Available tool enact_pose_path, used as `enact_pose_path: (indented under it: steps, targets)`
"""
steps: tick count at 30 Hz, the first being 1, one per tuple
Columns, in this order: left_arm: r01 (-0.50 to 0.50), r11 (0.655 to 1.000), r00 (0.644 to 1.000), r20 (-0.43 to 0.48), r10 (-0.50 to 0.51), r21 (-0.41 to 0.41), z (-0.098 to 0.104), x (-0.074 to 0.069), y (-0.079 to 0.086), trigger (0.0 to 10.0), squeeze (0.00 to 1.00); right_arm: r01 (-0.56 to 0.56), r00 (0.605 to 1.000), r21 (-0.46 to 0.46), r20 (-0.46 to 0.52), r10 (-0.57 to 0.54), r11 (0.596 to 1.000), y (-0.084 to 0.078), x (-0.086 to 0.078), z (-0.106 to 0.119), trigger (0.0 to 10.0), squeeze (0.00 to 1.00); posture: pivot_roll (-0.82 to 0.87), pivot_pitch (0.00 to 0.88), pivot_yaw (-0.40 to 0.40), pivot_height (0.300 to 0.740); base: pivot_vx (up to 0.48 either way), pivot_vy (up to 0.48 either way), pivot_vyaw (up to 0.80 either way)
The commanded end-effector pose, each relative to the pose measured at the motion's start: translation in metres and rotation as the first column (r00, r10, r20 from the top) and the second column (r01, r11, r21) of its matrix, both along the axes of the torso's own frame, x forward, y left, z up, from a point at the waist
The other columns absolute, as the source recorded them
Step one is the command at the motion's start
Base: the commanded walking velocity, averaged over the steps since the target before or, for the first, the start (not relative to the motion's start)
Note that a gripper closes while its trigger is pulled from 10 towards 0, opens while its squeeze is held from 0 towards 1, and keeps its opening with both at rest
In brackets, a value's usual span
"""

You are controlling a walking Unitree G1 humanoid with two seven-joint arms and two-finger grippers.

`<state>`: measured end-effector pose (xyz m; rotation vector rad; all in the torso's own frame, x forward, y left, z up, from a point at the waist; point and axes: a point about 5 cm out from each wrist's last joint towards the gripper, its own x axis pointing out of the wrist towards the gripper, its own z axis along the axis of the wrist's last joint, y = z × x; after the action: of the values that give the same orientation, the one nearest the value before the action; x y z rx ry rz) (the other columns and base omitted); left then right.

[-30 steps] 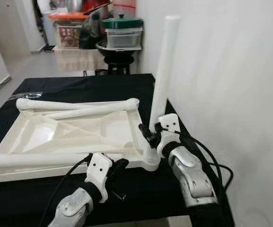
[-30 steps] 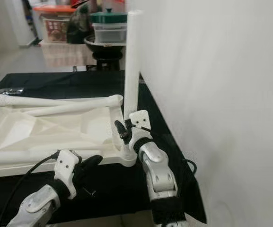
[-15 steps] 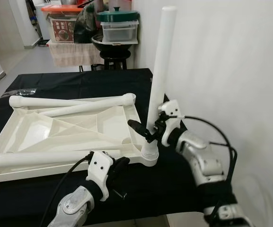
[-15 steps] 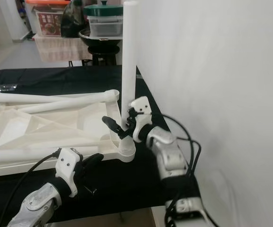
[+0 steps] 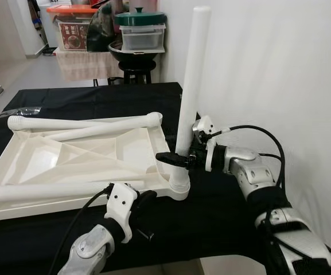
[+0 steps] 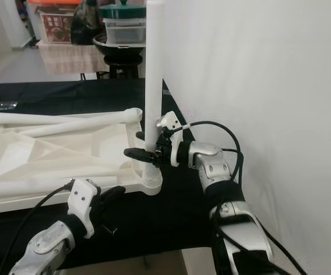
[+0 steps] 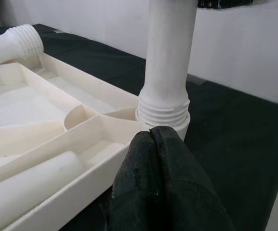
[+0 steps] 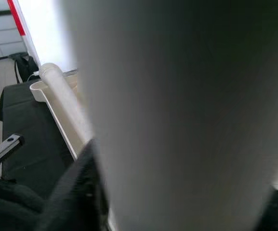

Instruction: Building children table

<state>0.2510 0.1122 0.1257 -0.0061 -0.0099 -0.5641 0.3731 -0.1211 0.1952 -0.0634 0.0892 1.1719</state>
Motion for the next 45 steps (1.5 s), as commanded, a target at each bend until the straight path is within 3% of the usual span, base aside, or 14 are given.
enact_pose_path:
  steps: [1, 11, 13, 15, 17, 19, 23, 24, 25, 28, 29, 35, 36, 45]
  targets:
    - [-0.004, 1.0, 1.0, -0.03, 0.004, -0.015, 0.0, 0.003, 0.006, 10.0, 0.0, -0.043, 0.999, -0.033, -0.019, 0.043, 0.999, 0.009, 0.0, -0.005, 0.0, 0.0, 0.05, 0.025, -0.013, 0.74, 0.0, 0.0, 0.0]
    - [0.013, 1.0, 0.997, -0.078, -0.015, -0.028, 0.0, 0.011, 0.019, 10.0, 0.0, 0.024, 1.0, -0.033, -0.008, -0.024, 0.999, 0.012, 0.006, -0.009, 0.0, 0.0, 0.02, 0.0, 0.017, 0.74, 0.0, 0.0, 0.0]
    - [0.052, 0.998, 0.992, -0.117, -0.049, 0.022, -0.013, -0.003, 0.015, 10.0, 0.0, 0.202, 0.979, -0.091, -0.01, -0.203, 0.975, 0.001, 0.007, -0.024, 0.0, 0.0, 0.0, 0.0, 0.0, 0.74, 0.0, 0.0, 0.0]
    - [0.056, 0.998, 0.99, -0.132, -0.051, 0.036, -0.019, -0.013, 0.013, 10.0, 0.0, 0.387, 0.919, -0.16, -0.021, -0.395, 0.908, -0.011, 0.005, -0.042, 0.0, 0.0, 0.01, 0.0, -0.001, 0.74, 0.0, 0.0, 0.0]
    - [0.063, 0.996, 0.988, -0.143, -0.054, 0.06, -0.024, -0.026, 0.011, 10.0, 0.0, 0.723, 0.673, -0.223, 0.01, -0.74, 0.654, -0.03, -0.014, -0.073, 0.0, 0.0, 0.03, 0.0, -0.006, 0.74, 0.0, 0.0, 0.0]
    - [0.063, 0.996, 0.988, -0.143, -0.054, 0.06, -0.024, -0.026, 0.011, 10.0, 0.0, 0.723, 0.673, -0.223, 0.01, -0.74, 0.654, -0.03, -0.014, -0.073, 0.0, 0.0, 0.03, 0.0, -0.006, 0.74, 0.0, 0.0, 0.0]
    - [0.068, 0.997, 0.991, -0.118, -0.064, 0.031, -0.017, -0.032, 0.007, 10.0, 0.0, 0.81, 0.56, -0.193, -0.029, -0.828, 0.554, 0.0, -0.07, -0.092, 0.0, 0.0, 0.02, 0.018, 0.025, 0.74, 0.0, 0.0, 0.0]
    - [0.076, 0.997, 0.991, -0.116, -0.073, 0.016, -0.015, -0.033, 0.006, 10.0, 0.0, 0.784, 0.599, -0.184, -0.024, -0.8, 0.592, 0.015, -0.071, -0.09, 0.0, 0.0, 0.02, 0.02, 0.029, 0.74, 0.0, 0.0, 0.0]
    - [0.08, 0.997, 0.99, -0.113, -0.079, 0.003, -0.013, -0.033, 0.005, 10.0, 0.0, 0.766, 0.626, -0.185, -0.003, -0.78, 0.616, 0.024, -0.068, -0.086, 3.8, 0.0, 0.03, 0.023, 0.021, 0.74, 0.0, 0.0, 0.0]
    - [0.084, 0.996, 0.99, -0.111, -0.084, -0.004, -0.012, -0.033, 0.004, 10.0, 0.0, 0.755, 0.641, -0.187, 0.012, -0.767, 0.628, 0.029, -0.065, -0.084, 3.8, 0.0, 0.03, 0.023, 0.021, 0.74, 0.0, 0.0, 0.0]
    - [0.08, 0.996, 0.992, -0.097, -0.083, -0.031, -0.008, -0.033, 0.004, 10.0, 0.0, 0.679, 0.729, -0.111, -0.025, -0.685, 0.726, 0.037, -0.054, -0.067, 10.0, 1.0, 0.03, 0.031, 0.007, 0.74, 0.0, 0.0, 0.0]
    - [0.065, 0.996, 0.995, -0.077, -0.069, -0.055, -0.003, -0.033, 0.002, 10.0, 0.0, 0.425, 0.902, 0.012, 0.079, -0.425, 0.905, 0.039, -0.04, -0.029, 10.0, 1.0, 0.04, 0.036, -0.001, 0.74, 0.0, 0.0, 0.0]
    - [0.072, 0.996, 0.995, -0.068, -0.075, -0.051, -0.002, -0.033, 0.0, 10.0, 0.0, 0.361, 0.927, 0.026, 0.1, -0.362, 0.932, 0.032, -0.037, -0.021, 10.0, 0.0, 0.05, 0.038, -0.002, 0.74, 0.0, 0.0, 0.0]
    - [0.095, 0.994, 0.993, -0.064, -0.099, -0.056, 0.002, -0.03, -0.008, 10.0, 0.0, 0.055, 0.988, -0.107, 0.151, -0.039, 0.993, 0.007, -0.026, -0.003, 10.0, 0.0, 0.07, 0.039, -0.01, 0.74, 0.0, 0.0, 0.0]
